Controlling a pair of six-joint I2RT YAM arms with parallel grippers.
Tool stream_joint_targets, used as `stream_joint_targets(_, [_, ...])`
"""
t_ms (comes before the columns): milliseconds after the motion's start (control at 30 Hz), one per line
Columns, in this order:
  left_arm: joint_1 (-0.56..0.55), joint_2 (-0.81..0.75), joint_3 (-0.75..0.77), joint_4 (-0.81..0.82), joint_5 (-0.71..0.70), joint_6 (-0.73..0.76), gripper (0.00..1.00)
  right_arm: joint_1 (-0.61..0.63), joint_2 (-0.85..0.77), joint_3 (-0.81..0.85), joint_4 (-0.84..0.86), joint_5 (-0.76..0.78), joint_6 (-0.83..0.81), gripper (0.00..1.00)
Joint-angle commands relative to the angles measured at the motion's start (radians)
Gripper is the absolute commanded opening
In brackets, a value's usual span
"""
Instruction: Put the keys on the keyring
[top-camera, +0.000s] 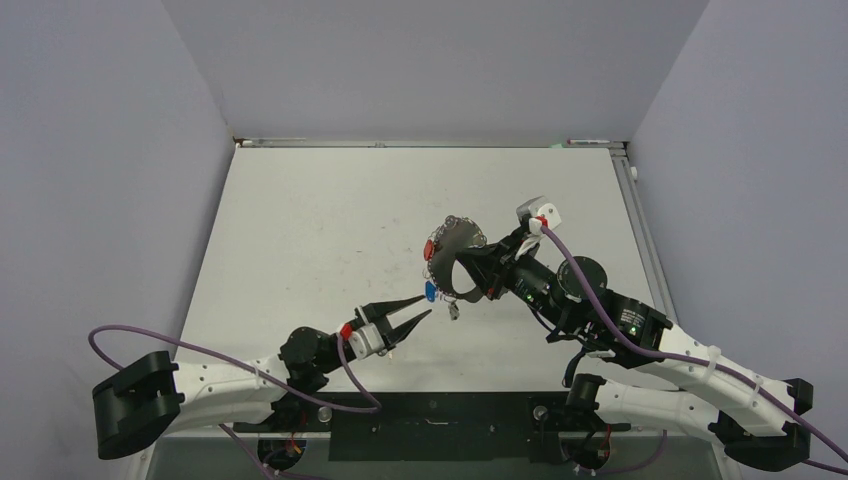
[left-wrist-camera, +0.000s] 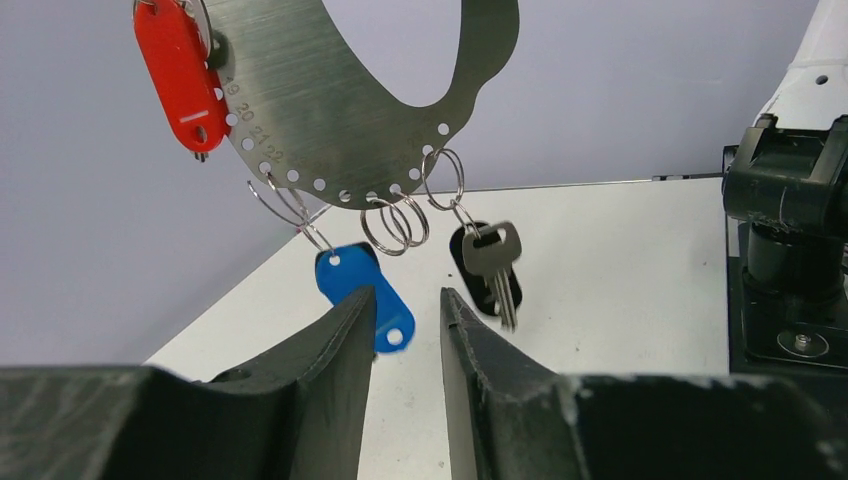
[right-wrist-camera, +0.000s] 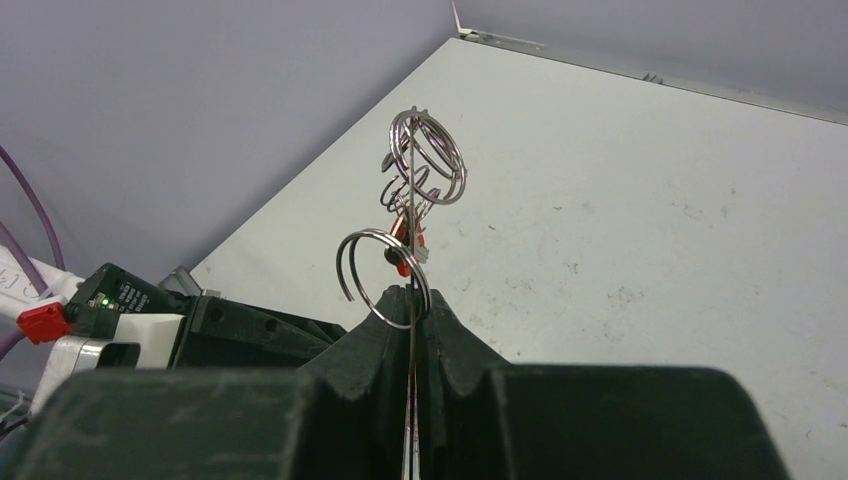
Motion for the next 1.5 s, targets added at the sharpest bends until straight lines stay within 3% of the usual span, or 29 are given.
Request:
stream_joint_targets(0, [-0.005,0.022,0.038,0.108,-0.022,0.016,0.26,0.001,-0.018,0.02,0.047,-0.002,0.018,0.05])
stream_joint_targets(267, [-0.005,0.055,0.052,0.14,-0.009,0.008,0.21,0.003,-0.017,0.014,0.056,-0.011,0.025,0.05])
stream_joint_targets(1200, [-0.005,0.16,0.098,0.193,-0.061,0.042,0.23,0.017,-0.013,0.006,0.065,-0.024,0.031,0.05])
stream_joint_targets(1467, [-0.005,0.126,0.087,0.122,-0.042,0.071,0.34,0.018,-0.007,0.015,0.063,-0.024,0.026,0.05])
